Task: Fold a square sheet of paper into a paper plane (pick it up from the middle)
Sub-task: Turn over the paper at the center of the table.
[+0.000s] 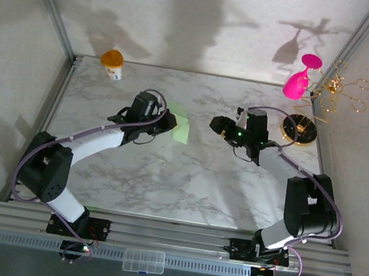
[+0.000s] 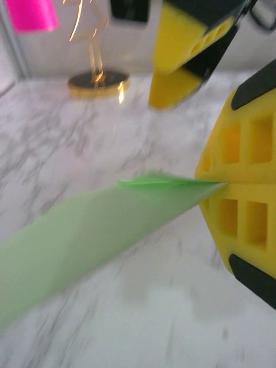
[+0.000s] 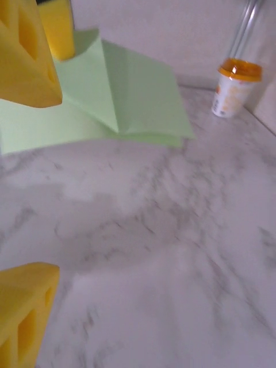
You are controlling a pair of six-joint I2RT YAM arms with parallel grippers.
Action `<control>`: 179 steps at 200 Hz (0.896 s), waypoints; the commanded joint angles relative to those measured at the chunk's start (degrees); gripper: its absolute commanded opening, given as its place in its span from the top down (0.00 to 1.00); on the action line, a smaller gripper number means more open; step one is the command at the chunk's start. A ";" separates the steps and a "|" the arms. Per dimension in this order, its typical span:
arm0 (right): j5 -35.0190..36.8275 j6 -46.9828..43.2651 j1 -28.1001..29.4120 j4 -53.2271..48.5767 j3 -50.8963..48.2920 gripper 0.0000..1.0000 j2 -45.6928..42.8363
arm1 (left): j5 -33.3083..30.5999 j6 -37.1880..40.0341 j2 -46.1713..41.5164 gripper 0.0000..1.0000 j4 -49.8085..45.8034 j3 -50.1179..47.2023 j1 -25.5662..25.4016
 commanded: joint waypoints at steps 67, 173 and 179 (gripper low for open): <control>20.00 -6.18 -0.01 -7.27 -0.58 0.21 -6.26 | -60.75 14.82 17.67 0.95 -47.71 28.35 -10.58; 19.34 -1.39 -1.36 -4.78 -5.71 0.20 -7.43 | -32.98 7.29 27.76 0.67 -34.13 29.25 -14.58; 18.78 -1.51 -1.39 -4.94 -5.49 0.20 -6.99 | -28.86 6.89 26.54 0.63 -31.58 27.89 -13.88</control>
